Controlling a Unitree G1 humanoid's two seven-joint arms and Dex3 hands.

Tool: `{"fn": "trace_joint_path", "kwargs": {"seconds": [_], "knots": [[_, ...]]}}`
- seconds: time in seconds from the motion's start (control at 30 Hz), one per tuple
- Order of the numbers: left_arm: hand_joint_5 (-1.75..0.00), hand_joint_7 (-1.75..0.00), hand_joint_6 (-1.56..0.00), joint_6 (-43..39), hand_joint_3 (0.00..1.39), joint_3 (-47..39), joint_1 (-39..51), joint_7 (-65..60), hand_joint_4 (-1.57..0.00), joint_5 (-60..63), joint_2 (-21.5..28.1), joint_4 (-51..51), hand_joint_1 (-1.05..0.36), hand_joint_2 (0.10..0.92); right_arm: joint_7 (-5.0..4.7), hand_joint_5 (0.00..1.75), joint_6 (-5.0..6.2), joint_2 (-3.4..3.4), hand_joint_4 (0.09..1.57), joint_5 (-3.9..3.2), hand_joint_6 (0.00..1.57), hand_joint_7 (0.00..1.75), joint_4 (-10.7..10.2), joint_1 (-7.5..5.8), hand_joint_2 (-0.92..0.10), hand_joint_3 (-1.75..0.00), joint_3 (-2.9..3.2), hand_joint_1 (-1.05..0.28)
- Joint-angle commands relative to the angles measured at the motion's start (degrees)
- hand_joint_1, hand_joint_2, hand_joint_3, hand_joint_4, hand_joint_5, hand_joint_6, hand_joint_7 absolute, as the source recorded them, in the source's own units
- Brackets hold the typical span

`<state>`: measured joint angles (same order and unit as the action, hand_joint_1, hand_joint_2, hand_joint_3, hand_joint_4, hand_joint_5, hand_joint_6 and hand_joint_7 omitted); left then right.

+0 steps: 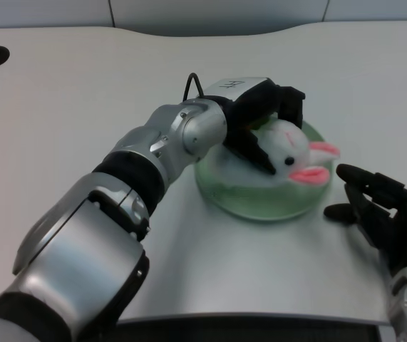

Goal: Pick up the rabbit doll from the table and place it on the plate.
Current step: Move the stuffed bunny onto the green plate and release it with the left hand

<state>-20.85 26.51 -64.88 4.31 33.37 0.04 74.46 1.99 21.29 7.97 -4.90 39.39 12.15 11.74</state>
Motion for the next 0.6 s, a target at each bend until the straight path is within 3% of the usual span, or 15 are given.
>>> {"fn": "trace_joint_path", "kwargs": {"seconds": [0.03, 0.07, 0.1, 0.13, 0.2, 0.27, 0.33, 0.43, 0.47, 0.6], "knots": [[-1.75, -1.75, -0.69, -0.43, 0.04, -0.04, -0.91, -0.33, -0.87, -0.02, 0.02, 0.18, -0.18, 0.855, 0.02, 0.84, 0.22, -0.12, 0.92, -0.3, 1.05, 0.01, 0.26, -0.55, -0.92, -0.16, 0.15, -0.4], [-1.75, -1.75, -0.68, 0.5, 0.04, 0.15, -1.21, 0.59, -0.87, 0.12, -0.03, 0.26, -0.18, 0.855, 0.11, 0.84, 0.31, -0.11, 0.92, -0.29, 1.05, 0.01, 0.17, -0.63, -0.92, -0.16, 0.12, -0.4], [-1.5, -1.45, -0.64, 1.37, 0.03, 0.28, -1.45, 1.26, -0.73, 0.21, -0.1, 0.33, -0.3, 0.858, 0.12, 0.83, 0.46, -0.1, 0.91, -0.24, 1.05, 0.01, 0.16, -0.68, -0.92, -0.16, 0.09, -0.41], [-1.39, -1.13, -0.65, 1.99, 0.01, 0.37, -1.61, 1.72, -0.64, 0.26, -0.15, 0.36, -0.39, 0.86, 0.12, 0.83, 0.56, -0.1, 0.91, -0.2, 1.05, 0.01, 0.15, -0.7, -0.92, -0.16, 0.08, -0.41], [-1.35, -0.95, -0.67, 2.65, 0.0, 0.72, -1.73, 1.94, -0.59, 0.58, -0.11, 0.35, -0.44, 0.861, 0.13, 0.83, 0.27, -0.1, 0.91, -0.24, 1.05, 0.01, 0.0, -0.71, -0.92, -0.16, 0.09, -0.41], [-1.04, -0.59, -0.61, 3.28, 0.0, 1.44, -1.83, 1.73, -0.45, 1.36, 0.02, 0.41, -0.48, 0.869, 0.13, 0.83, -0.2, -0.12, 0.91, -0.34, 1.05, 0.01, -0.15, -0.69, -0.92, -0.16, 0.12, -0.41], [-0.79, -0.32, -0.54, 4.09, 0.0, 3.46, -2.02, 0.17, -0.33, 3.66, 0.21, 0.38, -0.56, 0.887, 0.09, 0.83, 0.23, -0.1, 0.91, -0.22, 1.05, 0.01, 0.02, -0.65, -0.92, -0.16, 0.09, -0.4], [-0.68, -0.2, -0.49, 4.73, 0.0, 5.02, -2.14, -0.94, -0.25, 5.46, 0.31, 0.34, -0.6, 0.899, -0.03, 0.83, 0.14, -0.08, 0.91, -0.1, 1.05, 0.01, -0.09, -0.66, -0.92, -0.17, 0.03, -0.39], [-0.65, -0.14, -0.41, 4.87, 0.0, 5.47, -2.17, -1.22, -0.14, 5.96, 0.33, 0.36, -0.65, 0.895, -0.04, 0.83, -0.05, -0.07, 0.91, -0.1, 1.05, 0.01, -0.18, -0.67, -0.92, -0.16, 0.03, -0.4], [-0.6, -0.05, -0.28, 5.49, 0.0, 6.15, -2.07, -2.11, -0.01, 6.7, 0.36, 0.42, -0.71, 0.883, 0.16, 0.83, -0.05, -0.04, 0.91, -0.25, 1.05, 0.01, -0.04, -0.64, -0.92, -0.16, 0.09, -0.4]]}}
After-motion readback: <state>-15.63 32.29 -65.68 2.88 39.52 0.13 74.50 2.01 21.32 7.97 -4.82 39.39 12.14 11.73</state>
